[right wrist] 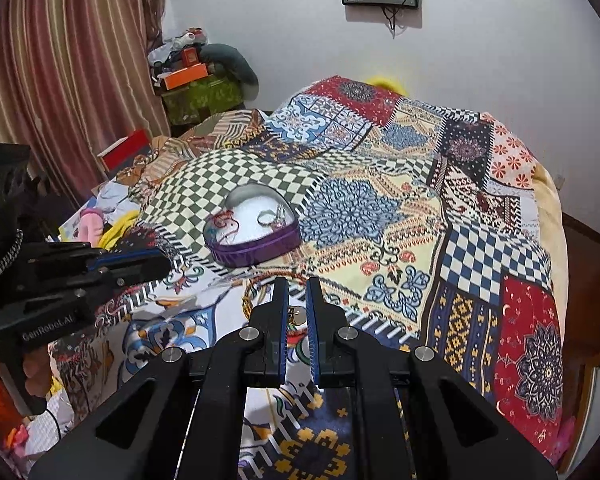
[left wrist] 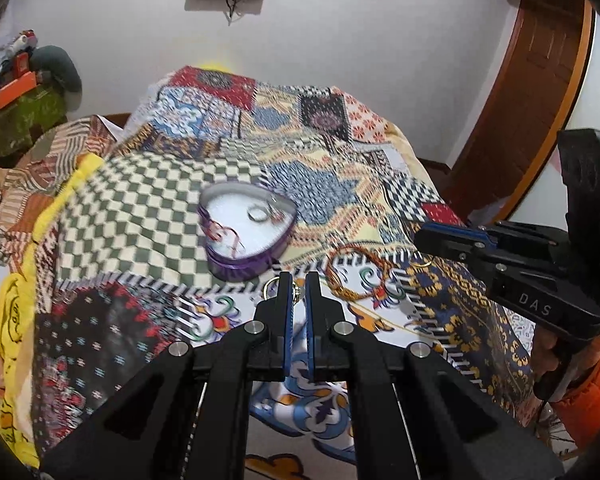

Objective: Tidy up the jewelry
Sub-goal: 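Carry both held gold rings over the purple heart tin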

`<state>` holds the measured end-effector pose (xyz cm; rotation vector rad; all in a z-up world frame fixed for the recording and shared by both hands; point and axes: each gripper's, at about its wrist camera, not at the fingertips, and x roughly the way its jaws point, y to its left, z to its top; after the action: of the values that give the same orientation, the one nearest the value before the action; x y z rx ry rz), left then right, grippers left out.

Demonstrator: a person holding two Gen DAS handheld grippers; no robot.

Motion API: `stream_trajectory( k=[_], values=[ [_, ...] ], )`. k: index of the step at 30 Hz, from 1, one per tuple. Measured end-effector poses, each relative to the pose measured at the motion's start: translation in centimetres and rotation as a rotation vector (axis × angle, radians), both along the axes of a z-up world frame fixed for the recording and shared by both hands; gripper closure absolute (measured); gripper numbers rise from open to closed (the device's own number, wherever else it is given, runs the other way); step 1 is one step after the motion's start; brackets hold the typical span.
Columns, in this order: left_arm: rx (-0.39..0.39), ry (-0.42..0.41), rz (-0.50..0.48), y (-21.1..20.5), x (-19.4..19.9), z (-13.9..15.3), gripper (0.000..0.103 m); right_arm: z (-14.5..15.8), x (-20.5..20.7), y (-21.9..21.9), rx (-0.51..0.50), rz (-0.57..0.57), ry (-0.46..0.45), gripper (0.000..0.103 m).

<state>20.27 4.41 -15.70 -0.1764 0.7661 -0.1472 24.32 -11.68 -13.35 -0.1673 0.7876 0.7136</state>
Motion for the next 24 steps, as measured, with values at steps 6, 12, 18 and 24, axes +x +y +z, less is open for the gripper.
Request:
stream_trajectory(
  k=[6,12,18,24],
  values=[
    [0.008,-0.03,0.028,1.2,0.2,1.1,0.099,0.9,0.4,1.2,0.021,0.018,-0.014,0.095],
    [0.019,-0.057,0.042,2.0,0.7,2.0,0.099,1.9,0.9,3.0,0.041,0.042,-0.034,0.095],
    [0.024,-0.075,0.062,3.0,1.8,2.2,0.099,2.5,2.0,4.8,0.052,0.061,-0.047,0.095],
    [0.026,-0.072,0.077,3.8,3.5,2.1,0.099,2.3,3.7,6.3,0.065,0.07,-0.022,0.095]
  ],
)
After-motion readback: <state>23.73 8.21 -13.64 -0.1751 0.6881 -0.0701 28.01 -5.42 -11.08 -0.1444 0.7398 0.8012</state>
